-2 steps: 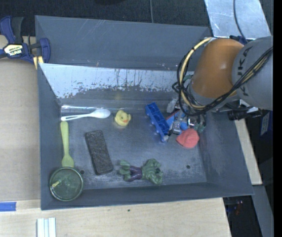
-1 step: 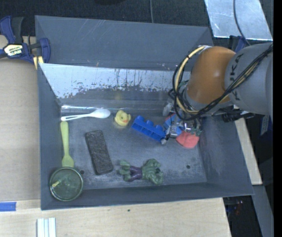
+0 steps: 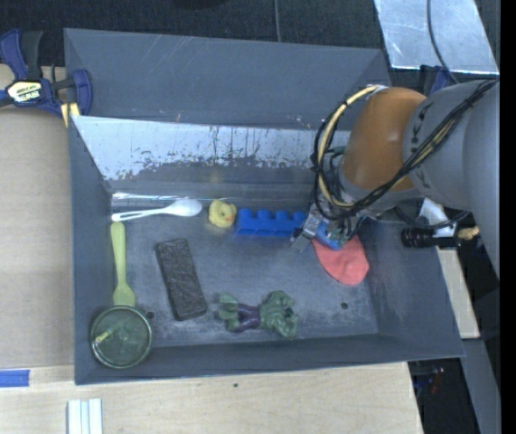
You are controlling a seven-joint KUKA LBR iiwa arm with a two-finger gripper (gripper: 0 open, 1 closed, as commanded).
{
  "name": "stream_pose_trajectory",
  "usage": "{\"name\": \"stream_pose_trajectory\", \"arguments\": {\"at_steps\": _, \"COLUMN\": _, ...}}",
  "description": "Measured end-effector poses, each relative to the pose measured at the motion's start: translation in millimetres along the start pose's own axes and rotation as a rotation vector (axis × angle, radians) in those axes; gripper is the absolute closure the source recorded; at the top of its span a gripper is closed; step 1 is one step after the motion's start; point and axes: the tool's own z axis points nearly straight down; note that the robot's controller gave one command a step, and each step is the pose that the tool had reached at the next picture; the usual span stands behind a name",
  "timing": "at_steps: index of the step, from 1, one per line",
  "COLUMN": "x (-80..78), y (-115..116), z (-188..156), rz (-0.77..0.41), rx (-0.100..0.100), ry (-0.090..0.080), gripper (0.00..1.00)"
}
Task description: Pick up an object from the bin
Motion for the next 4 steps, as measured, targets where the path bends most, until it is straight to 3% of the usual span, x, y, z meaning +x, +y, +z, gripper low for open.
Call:
{"name": "stream_pose_trajectory", "arguments": {"at_steps": 2, "x": 1.9, "y": -1.3, "z": -19.2, "rz": -0.001, "rx": 0.004, "ry": 0.007, "gripper": 1.00}}
{"name": "stream_pose_trajectory", "arguments": {"at_steps": 3, "x": -0.3, "y": -1.0, "z": -57.0, "rz": -0.003, "rx": 0.002, "ry": 0.002, "gripper": 1.00}}
{"name": "stream_pose_trajectory", "arguments": {"at_steps": 4, "x": -2.2, "y": -0.4, "z": -70.9, "rz": -0.004, "rx": -0.001, "ry": -0.005, "gripper": 1.00}}
